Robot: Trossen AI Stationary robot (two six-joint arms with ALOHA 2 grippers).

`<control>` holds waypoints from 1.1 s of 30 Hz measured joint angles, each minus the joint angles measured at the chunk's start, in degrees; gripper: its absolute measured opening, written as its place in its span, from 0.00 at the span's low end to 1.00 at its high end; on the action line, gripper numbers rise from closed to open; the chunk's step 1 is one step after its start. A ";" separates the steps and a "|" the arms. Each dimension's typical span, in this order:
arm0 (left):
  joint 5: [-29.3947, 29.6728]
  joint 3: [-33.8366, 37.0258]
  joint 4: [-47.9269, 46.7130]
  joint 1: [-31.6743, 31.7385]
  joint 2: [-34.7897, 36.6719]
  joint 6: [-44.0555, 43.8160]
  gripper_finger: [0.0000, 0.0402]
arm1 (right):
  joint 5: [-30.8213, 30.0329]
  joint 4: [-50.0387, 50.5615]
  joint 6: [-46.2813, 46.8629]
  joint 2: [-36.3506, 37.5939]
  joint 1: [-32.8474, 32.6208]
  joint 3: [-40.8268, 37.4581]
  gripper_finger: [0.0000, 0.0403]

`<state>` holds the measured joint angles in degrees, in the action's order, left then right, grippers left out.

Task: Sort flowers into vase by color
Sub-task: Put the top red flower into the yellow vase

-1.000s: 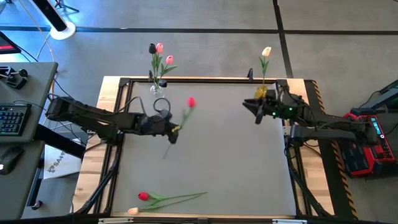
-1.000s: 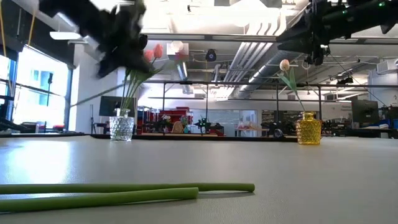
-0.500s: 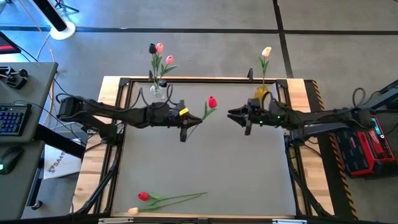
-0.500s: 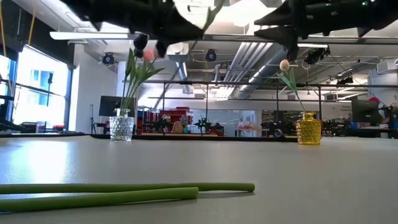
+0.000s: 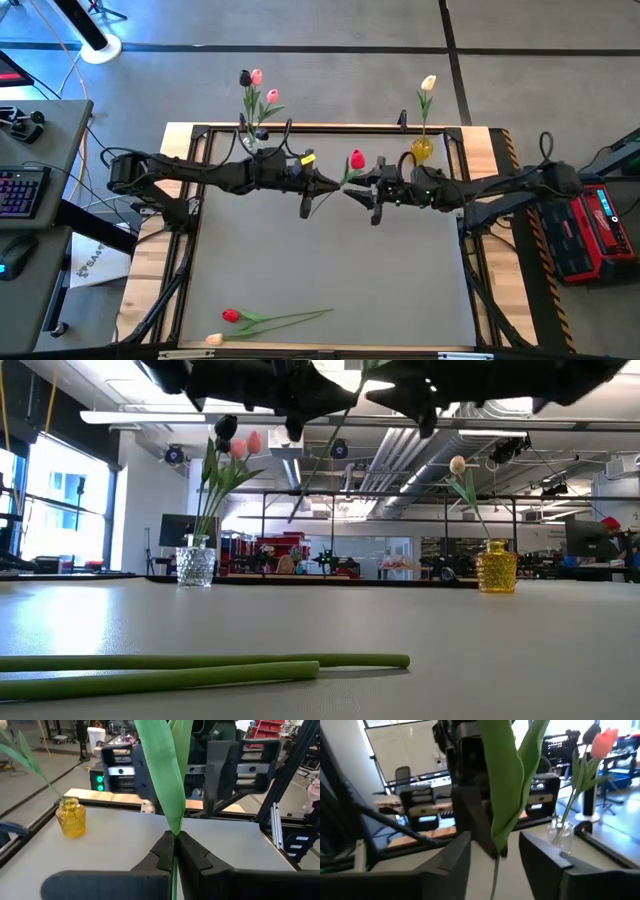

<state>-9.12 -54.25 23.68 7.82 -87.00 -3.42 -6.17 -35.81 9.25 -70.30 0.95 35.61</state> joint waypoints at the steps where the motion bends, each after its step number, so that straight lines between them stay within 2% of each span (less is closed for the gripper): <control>1: 0.00 -0.07 0.15 -0.11 0.00 0.47 0.00 | -0.61 0.20 -0.68 -0.93 0.00 1.22 0.40; 5: -0.01 -0.12 0.11 -0.40 0.02 0.68 0.00 | -3.92 2.98 -0.61 -3.09 0.07 5.16 0.50; 9: 0.28 -0.12 0.08 -0.78 0.02 0.70 0.00 | -3.70 9.75 3.86 -3.26 0.03 7.94 0.50; 12: 0.62 -0.12 -0.03 -1.06 0.02 0.69 0.00 | -2.37 14.15 4.75 -2.89 -0.26 9.01 0.40; 18: 1.36 -0.12 -0.17 -1.12 0.02 -2.15 0.02 | -0.91 18.98 3.72 -1.72 -0.26 10.58 0.09; 20: 1.50 -0.12 -0.26 -1.10 0.04 -2.31 0.05 | -1.30 19.74 2.93 -1.15 -0.20 10.58 0.03; 25: 2.32 -0.12 -0.41 -0.97 0.07 -2.34 0.12 | -9.84 27.04 4.75 2.22 -0.20 10.60 0.03; 29: 2.20 -0.10 -2.46 -0.63 0.64 -2.51 0.18 | -17.68 38.21 5.81 7.22 0.22 10.60 0.02; 33: 2.37 -0.08 -6.27 0.15 1.84 -3.06 0.22 | -21.79 51.05 12.29 14.01 2.81 10.60 0.01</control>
<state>-6.74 -54.33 17.41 7.97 -85.16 -6.48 -27.96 15.24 21.54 -56.29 3.76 46.22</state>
